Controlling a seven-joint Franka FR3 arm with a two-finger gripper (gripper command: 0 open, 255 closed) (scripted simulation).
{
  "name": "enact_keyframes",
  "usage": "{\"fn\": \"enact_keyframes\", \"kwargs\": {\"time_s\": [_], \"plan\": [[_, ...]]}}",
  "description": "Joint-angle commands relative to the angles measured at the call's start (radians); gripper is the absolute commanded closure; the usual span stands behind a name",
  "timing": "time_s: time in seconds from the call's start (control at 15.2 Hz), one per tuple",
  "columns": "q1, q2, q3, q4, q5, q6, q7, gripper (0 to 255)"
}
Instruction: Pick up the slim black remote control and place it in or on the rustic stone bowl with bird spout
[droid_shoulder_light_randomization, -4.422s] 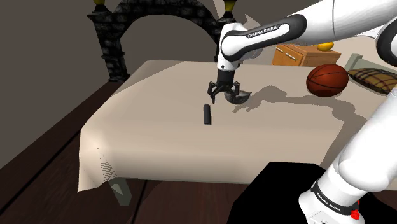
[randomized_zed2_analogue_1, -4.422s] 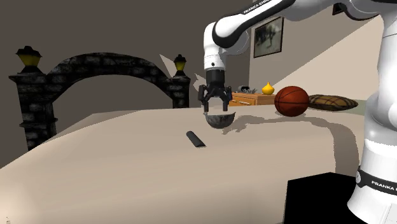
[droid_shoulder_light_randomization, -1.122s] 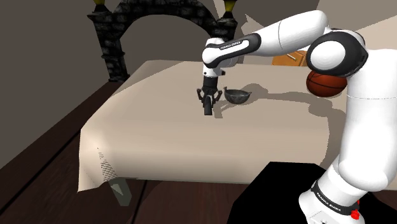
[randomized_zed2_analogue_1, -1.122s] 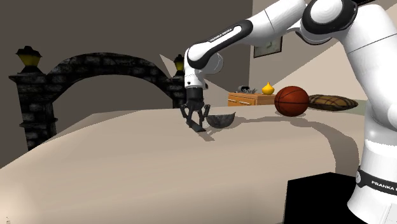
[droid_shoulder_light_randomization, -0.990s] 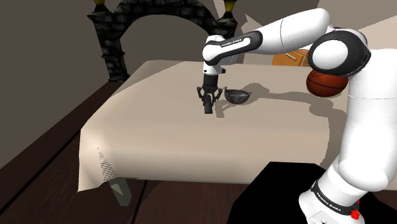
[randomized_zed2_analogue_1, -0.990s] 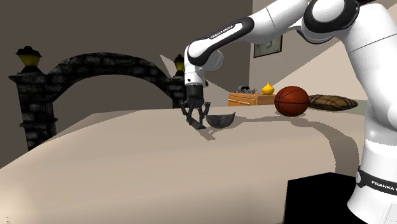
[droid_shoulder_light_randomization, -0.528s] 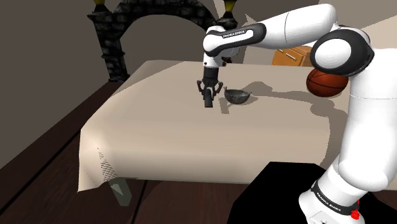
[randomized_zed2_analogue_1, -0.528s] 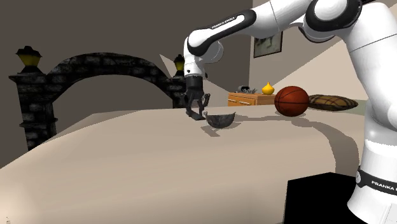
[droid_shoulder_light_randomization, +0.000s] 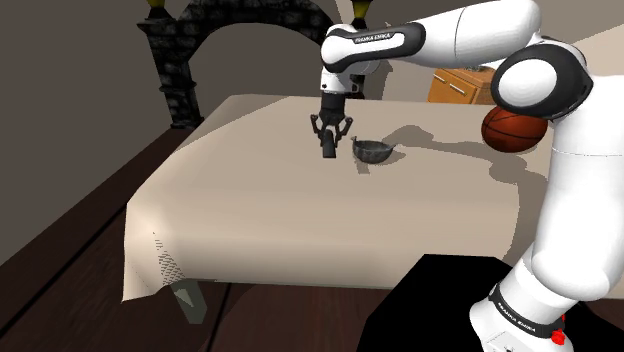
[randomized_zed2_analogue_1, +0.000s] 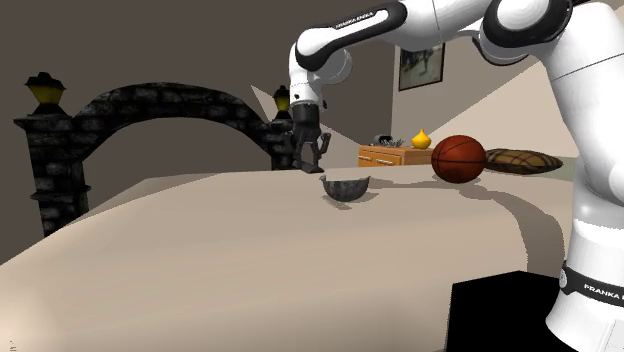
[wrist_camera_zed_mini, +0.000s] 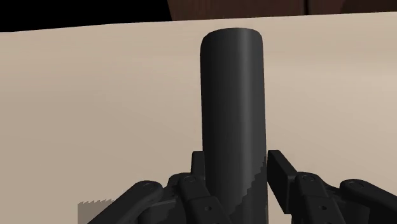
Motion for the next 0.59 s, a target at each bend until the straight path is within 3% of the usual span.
{"fn": "enact_keyframes", "kwargs": {"time_s": [0.0,0.53], "plan": [[0.001,-0.001,0.001,0.029,-0.001,-0.029,0.006,255],[-0.097,0.002,-0.050,0.036,-0.005,-0.058,-0.138,255]]}}
